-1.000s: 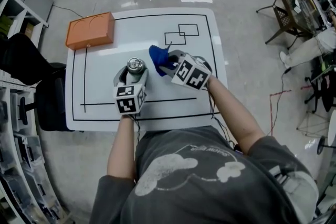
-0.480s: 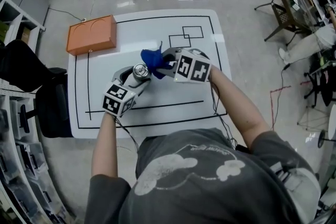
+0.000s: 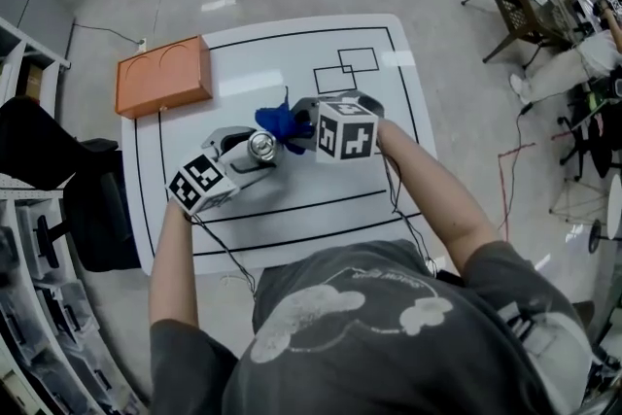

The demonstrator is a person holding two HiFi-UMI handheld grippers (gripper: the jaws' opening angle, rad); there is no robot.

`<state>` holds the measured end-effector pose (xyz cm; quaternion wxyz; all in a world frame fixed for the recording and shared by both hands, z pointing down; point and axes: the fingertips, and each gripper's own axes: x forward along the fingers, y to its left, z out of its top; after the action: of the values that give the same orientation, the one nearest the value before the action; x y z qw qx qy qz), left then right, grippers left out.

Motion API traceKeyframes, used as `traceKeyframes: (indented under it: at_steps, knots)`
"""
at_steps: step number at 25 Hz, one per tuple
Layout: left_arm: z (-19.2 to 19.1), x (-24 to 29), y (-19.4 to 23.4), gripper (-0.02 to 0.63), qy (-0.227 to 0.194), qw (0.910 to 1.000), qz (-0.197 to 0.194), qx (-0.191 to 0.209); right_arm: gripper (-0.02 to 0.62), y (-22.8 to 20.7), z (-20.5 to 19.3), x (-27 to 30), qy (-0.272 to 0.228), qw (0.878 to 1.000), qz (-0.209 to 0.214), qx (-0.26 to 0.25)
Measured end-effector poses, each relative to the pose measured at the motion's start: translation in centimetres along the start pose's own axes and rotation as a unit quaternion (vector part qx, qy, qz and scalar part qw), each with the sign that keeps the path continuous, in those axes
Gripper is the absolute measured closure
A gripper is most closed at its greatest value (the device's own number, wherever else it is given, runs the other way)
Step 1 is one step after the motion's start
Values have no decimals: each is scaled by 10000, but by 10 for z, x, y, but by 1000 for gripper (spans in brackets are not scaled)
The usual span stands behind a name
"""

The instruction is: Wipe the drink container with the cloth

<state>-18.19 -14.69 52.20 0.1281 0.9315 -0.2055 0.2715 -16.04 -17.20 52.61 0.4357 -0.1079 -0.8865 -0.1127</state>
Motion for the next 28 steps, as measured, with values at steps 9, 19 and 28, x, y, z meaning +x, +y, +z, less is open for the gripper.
traceKeyframes:
  at_steps: [9, 19, 28]
  knots:
    - [4, -1, 0, 285, -233, 9994, -241, 12, 552, -1, -26, 36, 342, 9987, 131, 352]
    - [0, 1, -1, 285, -247, 9984, 236, -447, 552, -2, -32, 38, 296, 9977, -211, 573]
    - [-10, -11, -1, 285, -401, 9731, 1697, -1508, 552, 0, -30, 16, -329, 9909, -669, 1123]
